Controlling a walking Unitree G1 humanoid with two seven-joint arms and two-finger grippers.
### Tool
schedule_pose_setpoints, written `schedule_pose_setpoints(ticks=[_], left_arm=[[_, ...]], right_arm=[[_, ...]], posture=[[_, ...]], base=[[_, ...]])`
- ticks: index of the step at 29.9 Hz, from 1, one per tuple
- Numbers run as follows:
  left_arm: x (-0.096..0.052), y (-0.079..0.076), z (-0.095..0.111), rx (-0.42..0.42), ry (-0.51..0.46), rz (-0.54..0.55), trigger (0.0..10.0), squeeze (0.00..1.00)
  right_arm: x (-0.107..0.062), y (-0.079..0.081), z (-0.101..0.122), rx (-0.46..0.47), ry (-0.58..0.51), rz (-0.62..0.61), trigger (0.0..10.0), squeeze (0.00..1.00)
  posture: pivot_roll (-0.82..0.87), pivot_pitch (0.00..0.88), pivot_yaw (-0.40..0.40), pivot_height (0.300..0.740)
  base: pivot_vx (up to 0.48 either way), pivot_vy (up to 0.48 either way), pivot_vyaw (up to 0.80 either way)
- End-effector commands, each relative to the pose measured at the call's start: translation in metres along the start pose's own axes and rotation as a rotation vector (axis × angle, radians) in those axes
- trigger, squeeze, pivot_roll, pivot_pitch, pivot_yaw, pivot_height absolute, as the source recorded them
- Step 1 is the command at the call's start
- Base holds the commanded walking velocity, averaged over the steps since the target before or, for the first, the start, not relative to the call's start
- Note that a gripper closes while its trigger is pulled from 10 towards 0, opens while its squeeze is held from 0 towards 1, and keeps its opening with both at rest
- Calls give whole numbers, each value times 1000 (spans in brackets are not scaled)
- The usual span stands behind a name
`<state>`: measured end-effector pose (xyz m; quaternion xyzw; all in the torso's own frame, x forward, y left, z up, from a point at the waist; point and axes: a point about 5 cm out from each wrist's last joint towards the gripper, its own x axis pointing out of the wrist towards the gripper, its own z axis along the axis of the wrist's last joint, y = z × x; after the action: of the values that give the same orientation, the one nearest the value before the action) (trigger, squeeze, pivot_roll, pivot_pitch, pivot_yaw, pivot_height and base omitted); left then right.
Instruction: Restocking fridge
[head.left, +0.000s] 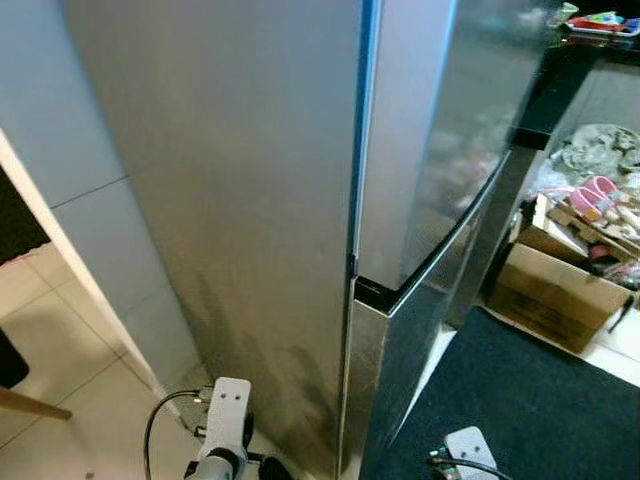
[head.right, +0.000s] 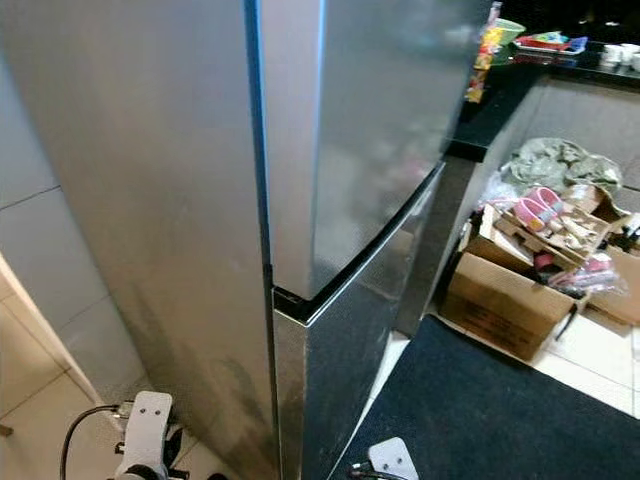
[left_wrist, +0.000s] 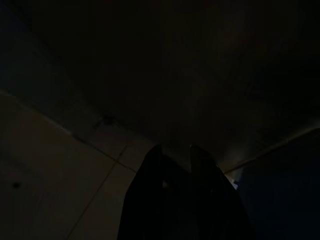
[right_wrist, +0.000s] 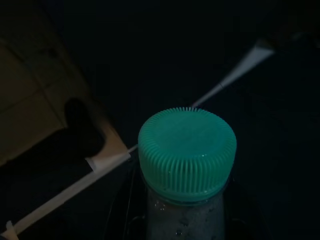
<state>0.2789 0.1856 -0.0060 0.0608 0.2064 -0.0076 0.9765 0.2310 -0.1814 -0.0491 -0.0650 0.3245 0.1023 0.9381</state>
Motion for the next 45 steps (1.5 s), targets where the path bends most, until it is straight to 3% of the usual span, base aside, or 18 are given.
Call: schedule_pose_setpoints(ticks=[1,39,45], left_arm=[[-5,-4,-11,8,28,-19,10000,0],[-4,-8,-9,15,21,-27,10000,0],[-5,-12,-11,45,25,-45,10000,0]], right_arm=[[-3,0,-7,21,17,-10,10000,0],[-4,-2,-10,30,18,-13,10000,0],[-4,-2,-10,26,20,-11,10000,0]], posture=[[-53,78,19,740],[-57,96,24,740],[-57,96,20,740]], base=[[0,0,0],[0,0,0],[0,-470,0]])
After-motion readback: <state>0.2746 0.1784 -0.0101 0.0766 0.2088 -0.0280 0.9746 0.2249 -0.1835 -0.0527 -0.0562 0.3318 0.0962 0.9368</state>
